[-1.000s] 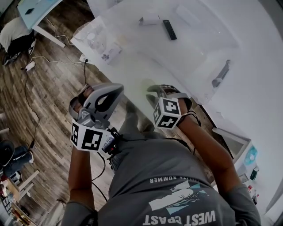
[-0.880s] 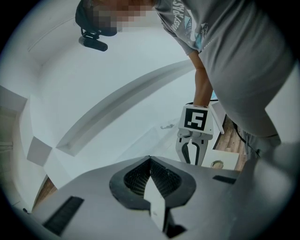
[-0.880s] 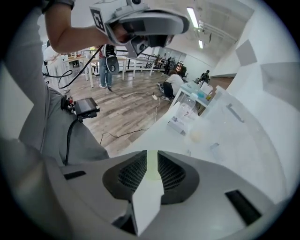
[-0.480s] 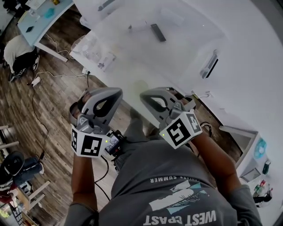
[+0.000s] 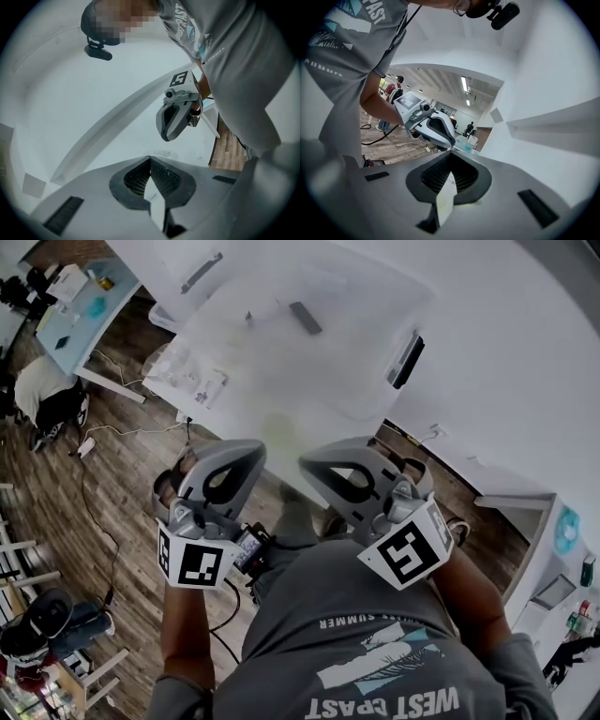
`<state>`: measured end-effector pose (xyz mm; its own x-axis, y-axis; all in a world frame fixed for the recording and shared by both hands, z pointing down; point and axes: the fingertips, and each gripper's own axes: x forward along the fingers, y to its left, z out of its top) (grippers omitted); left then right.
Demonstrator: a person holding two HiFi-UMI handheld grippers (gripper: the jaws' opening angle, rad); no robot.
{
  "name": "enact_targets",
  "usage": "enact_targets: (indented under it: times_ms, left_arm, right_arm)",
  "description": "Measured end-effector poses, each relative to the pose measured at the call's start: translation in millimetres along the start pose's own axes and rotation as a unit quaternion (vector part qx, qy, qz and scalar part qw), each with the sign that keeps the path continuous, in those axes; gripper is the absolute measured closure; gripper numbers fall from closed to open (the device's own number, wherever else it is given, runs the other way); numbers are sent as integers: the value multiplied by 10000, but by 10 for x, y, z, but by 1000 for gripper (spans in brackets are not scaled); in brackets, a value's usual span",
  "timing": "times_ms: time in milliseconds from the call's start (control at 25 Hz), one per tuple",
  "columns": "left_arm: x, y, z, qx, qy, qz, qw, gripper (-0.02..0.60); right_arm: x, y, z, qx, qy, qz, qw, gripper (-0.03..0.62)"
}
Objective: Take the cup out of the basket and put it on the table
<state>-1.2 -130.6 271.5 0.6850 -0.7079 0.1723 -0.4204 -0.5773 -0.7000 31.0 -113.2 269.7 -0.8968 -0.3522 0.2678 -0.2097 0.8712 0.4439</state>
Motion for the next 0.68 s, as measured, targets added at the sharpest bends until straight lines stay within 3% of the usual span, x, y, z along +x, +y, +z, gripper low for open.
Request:
enact_targets:
  times_ms: [680]
  left_arm:
    - [218, -512, 722, 127, -122, -470, 9987, 572]
  right_arm:
    - [-974, 78, -119, 335, -58, -652, 9973, 583]
